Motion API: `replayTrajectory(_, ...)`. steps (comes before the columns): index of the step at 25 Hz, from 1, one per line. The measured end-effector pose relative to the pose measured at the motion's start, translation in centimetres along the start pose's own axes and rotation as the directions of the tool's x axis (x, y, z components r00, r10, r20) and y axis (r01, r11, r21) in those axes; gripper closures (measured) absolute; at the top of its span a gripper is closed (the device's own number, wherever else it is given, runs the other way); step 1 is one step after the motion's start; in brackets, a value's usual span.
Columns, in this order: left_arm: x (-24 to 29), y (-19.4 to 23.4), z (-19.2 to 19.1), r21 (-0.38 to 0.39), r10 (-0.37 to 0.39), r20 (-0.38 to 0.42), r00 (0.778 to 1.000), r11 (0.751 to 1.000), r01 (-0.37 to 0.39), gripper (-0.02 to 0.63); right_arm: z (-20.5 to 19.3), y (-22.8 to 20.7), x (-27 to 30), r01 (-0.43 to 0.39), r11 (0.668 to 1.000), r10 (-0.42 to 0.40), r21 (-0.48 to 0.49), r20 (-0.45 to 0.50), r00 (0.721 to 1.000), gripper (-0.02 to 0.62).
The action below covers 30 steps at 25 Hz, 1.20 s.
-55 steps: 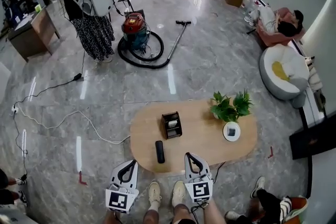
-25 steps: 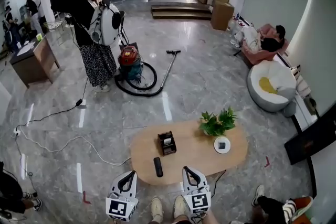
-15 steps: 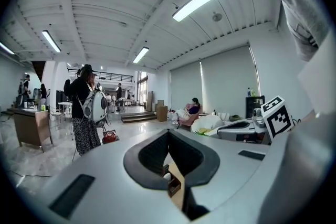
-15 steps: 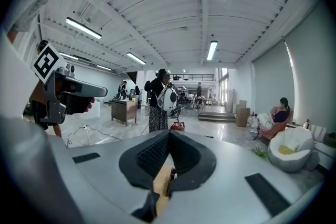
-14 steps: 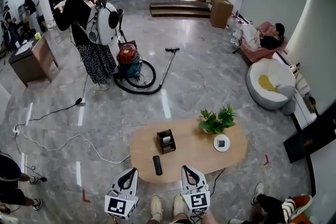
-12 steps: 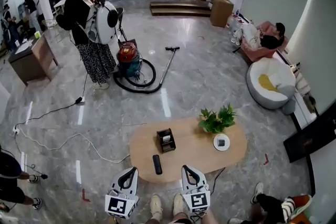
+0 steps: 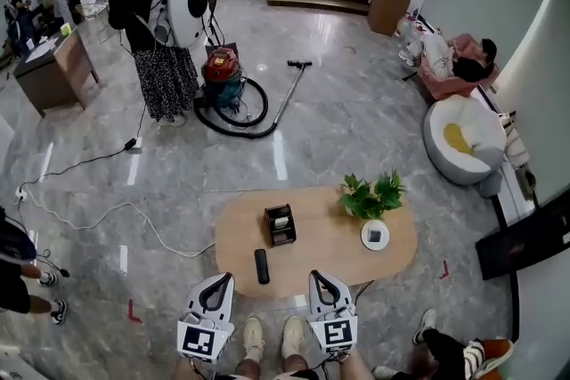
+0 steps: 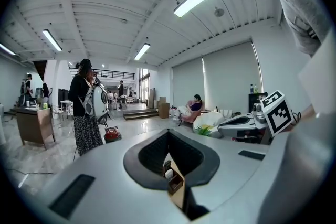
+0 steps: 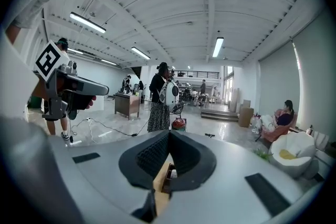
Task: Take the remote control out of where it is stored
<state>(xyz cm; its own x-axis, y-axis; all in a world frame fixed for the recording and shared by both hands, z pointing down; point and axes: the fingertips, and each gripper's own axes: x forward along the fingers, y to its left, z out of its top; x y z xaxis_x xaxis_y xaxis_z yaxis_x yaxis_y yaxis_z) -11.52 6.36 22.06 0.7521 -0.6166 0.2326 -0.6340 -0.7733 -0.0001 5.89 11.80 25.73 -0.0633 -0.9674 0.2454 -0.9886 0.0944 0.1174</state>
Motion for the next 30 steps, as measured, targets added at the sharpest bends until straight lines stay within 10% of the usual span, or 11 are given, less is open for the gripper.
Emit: replayTrajectory(30,7.0,1.5,-8.3,-0.02,0.094,-0.077,0.993,0.995,-0.096,0.601,-10.5,-3.5,8.0,-0.129,0.989,0.12,-0.068,-0.116,0.986,0.588)
